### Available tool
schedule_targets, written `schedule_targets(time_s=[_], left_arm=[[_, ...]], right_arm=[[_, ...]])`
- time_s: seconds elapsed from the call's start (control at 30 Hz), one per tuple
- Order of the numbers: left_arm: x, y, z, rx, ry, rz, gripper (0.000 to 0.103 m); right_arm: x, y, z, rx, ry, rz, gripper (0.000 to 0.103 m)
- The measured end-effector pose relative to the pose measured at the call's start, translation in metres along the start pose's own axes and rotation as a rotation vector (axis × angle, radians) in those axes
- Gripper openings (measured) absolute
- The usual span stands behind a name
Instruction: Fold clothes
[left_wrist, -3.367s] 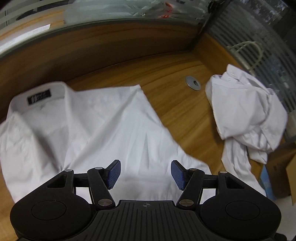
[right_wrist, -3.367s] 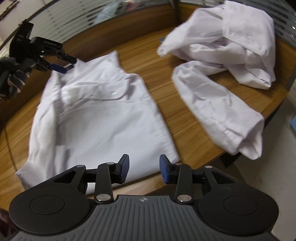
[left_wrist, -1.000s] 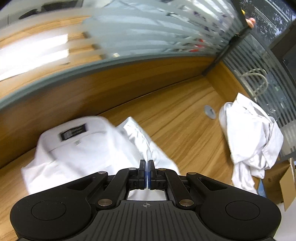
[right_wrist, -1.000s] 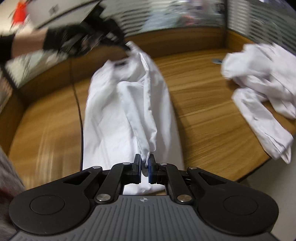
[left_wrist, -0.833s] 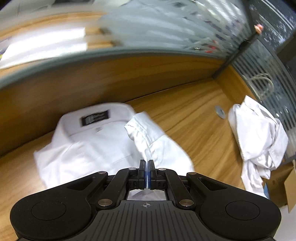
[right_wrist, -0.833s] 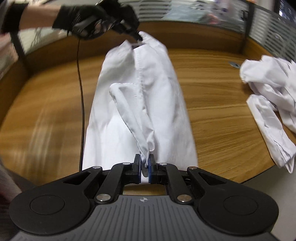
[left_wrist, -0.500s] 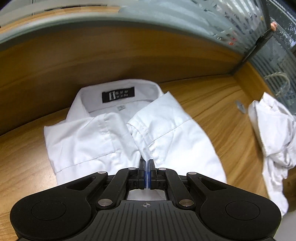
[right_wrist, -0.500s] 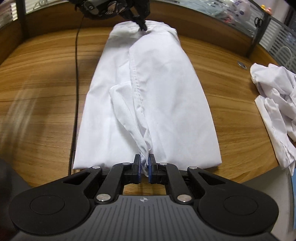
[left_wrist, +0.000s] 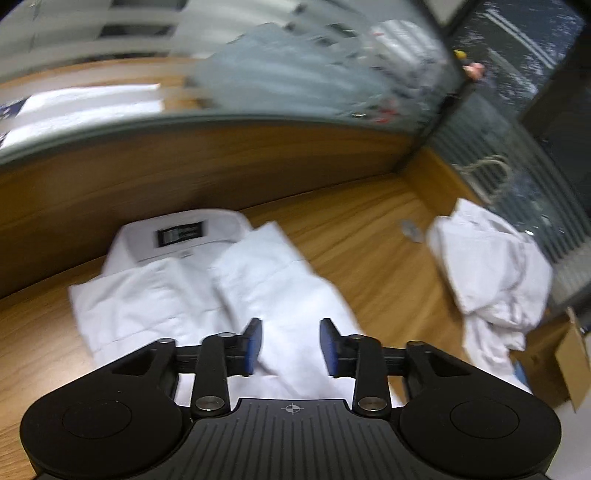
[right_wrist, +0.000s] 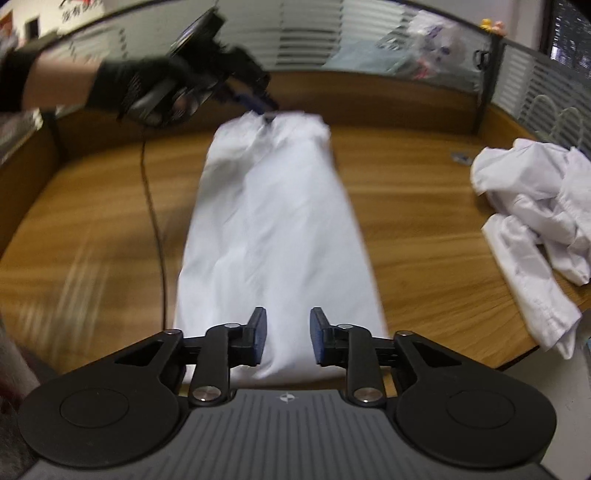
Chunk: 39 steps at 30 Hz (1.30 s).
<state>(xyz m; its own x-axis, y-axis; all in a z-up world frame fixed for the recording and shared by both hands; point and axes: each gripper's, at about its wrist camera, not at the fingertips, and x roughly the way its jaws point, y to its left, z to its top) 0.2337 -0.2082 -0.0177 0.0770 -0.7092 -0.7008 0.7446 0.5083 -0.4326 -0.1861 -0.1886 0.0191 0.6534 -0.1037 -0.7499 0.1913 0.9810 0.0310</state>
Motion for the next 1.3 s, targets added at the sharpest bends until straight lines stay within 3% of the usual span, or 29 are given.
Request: schedule_targets(time_s=[0.27,0.47,0.63,0.77,0.83,0.93,1.07,1.3], left_arm=[[0.022,-0.047,-0.02,0.117,0.095,-0.089,0.041],[0.048,-0.056,-0.039,0.204,0.157,-0.052,0.041],[0.061,-0.038,-0.047,0.148,0.171,-0.01,0.045],[0.067,-0.027,-0.047,0.085,0.174,-0.013,0.044],[0.06,-0.025,-0.04,0.045,0.138,-0.047,0.043],[0.052,-0.023,-0.023,0.0,0.075,-0.085,0.045],[0.06,-0.019,0.001,-0.008,0.05,-0.06,0.045],[0.093,0.0,0.036,-0.064,0.05,-0.021,0.044]], right_arm=[[0.038,-0.026,0.036,0.001,-0.005,0.017,0.038],[0.087,-0.021,0.026,-0.015,0.097,0.095,0.04],[0.113,-0.008,0.004,-0.021,0.175,0.117,0.041],[0.118,-0.006,-0.003,-0.008,0.179,0.12,0.041],[0.112,-0.011,0.004,0.002,0.192,0.134,0.04],[0.097,-0.018,0.016,0.012,0.131,0.123,0.04],[0.089,-0.035,0.028,0.035,0.088,0.084,0.04],[0.103,-0.069,0.014,0.09,0.146,0.041,0.041]])
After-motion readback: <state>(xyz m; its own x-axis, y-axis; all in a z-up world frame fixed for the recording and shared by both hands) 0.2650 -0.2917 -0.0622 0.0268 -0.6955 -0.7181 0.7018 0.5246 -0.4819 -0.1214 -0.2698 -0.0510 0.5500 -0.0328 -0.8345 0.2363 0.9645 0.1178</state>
